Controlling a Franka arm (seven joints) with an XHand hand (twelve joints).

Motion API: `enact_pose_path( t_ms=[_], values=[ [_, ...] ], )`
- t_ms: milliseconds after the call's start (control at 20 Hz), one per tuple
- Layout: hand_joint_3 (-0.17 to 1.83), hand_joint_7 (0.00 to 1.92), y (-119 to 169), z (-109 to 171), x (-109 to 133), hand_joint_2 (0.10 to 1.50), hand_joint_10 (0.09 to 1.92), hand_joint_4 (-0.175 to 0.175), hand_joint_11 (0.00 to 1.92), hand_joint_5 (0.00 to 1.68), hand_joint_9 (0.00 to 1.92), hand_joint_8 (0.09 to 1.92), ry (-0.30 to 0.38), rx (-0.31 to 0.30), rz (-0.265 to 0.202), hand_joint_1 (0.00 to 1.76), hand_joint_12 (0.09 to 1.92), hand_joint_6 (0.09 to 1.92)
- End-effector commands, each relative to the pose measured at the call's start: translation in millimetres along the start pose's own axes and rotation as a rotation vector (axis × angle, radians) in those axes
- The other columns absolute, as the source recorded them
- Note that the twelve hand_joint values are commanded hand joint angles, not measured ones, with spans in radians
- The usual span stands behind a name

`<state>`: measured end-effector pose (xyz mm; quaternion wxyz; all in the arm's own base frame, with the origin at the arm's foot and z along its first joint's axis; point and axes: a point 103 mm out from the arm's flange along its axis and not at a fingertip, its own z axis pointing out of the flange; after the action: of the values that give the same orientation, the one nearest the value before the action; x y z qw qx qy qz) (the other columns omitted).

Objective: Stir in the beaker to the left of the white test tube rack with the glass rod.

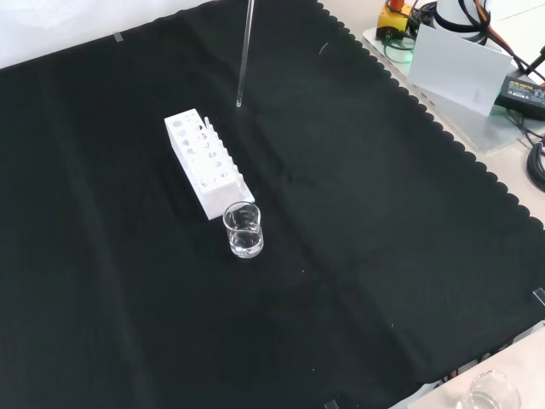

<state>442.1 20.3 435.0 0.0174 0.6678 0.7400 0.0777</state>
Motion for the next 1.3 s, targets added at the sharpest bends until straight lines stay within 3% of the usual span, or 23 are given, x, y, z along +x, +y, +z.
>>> enact_pose_path(
  t_ms=[50, 500, 750, 1000, 1300],
  values=[
    [0.96, 1.40, -5, 0, 4, 0.48, 0.46, -0.175, 1.71, 1.31, 1.80, 0.82, -0.006, 0.009, -0.007, 1.34, 0.56, 0.53],
    [0.96, 1.40, 2, 8, 26, 0.47, 0.46, -0.175, 1.71, 1.32, 1.81, 0.82, 0.033, 0.015, -0.046, 1.34, 0.56, 0.53],
    [0.96, 1.41, 14, 15, 54, 0.47, 0.46, -0.175, 1.71, 1.32, 1.81, 0.81, 0.043, 0.030, -0.107, 1.34, 0.56, 0.53],
    [0.97, 1.41, 21, 17, 70, 0.47, 0.46, -0.175, 1.71, 1.32, 1.81, 0.81, 0.085, 0.034, -0.156, 1.34, 0.56, 0.52],
    [0.97, 1.41, 35, 22, 88, 0.47, 0.45, -0.175, 1.71, 1.32, 1.81, 0.81, 0.081, 0.038, -0.229, 1.34, 0.55, 0.52]
  ],
)
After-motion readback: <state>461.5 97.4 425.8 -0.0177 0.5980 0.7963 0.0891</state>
